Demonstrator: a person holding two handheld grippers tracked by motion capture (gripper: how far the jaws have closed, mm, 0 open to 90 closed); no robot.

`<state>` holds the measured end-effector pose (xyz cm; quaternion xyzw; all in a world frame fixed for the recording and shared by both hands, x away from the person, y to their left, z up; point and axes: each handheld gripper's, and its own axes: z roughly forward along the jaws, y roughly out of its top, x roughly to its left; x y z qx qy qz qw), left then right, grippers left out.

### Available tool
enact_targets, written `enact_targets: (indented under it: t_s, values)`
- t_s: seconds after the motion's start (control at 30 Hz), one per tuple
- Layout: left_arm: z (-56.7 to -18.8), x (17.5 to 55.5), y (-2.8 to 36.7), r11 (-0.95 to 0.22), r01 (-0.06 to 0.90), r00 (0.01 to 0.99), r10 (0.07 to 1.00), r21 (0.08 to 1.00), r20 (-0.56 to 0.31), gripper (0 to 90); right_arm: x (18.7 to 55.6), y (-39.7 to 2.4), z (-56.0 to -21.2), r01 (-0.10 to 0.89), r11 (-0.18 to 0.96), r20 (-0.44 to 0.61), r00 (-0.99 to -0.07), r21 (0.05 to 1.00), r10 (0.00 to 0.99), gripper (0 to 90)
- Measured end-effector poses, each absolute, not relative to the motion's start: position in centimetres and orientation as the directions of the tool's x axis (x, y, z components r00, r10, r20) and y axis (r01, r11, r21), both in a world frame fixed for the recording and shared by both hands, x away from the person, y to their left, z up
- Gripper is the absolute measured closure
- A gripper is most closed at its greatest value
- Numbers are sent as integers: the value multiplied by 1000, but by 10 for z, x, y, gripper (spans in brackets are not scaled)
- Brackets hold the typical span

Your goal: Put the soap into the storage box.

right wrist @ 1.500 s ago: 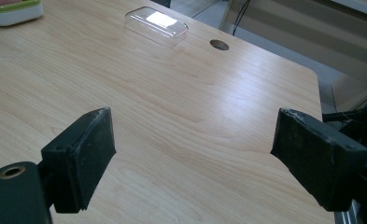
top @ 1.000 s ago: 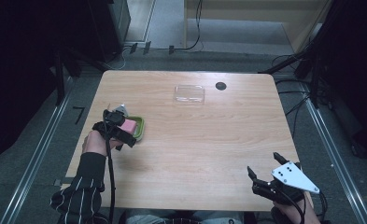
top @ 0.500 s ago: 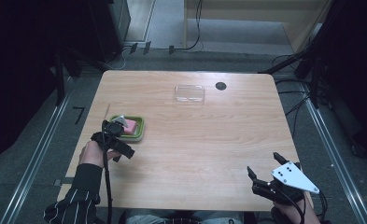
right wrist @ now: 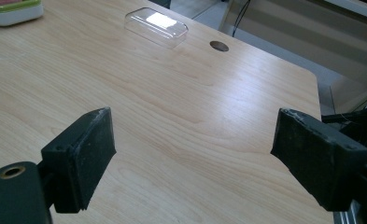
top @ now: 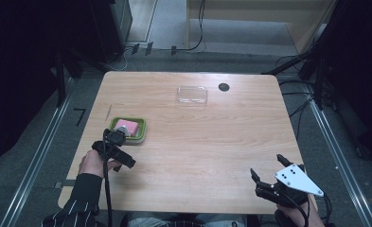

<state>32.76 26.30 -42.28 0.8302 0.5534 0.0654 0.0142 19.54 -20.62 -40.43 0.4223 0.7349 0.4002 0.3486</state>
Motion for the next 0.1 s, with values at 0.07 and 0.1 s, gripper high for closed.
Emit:
enact_targets:
  t_s: [0.07, 0.1]
  values:
    - [-425, 328, 263, -383, 919, 376, 922, 90, 91, 32, 196, -206, -404, 341, 323, -175, -399, 883, 900, 135]
    - [-426, 329, 264, -383, 919, 375, 922, 89, 92, 32, 196, -206, -405, 340, 324, -176, -400, 883, 899, 135]
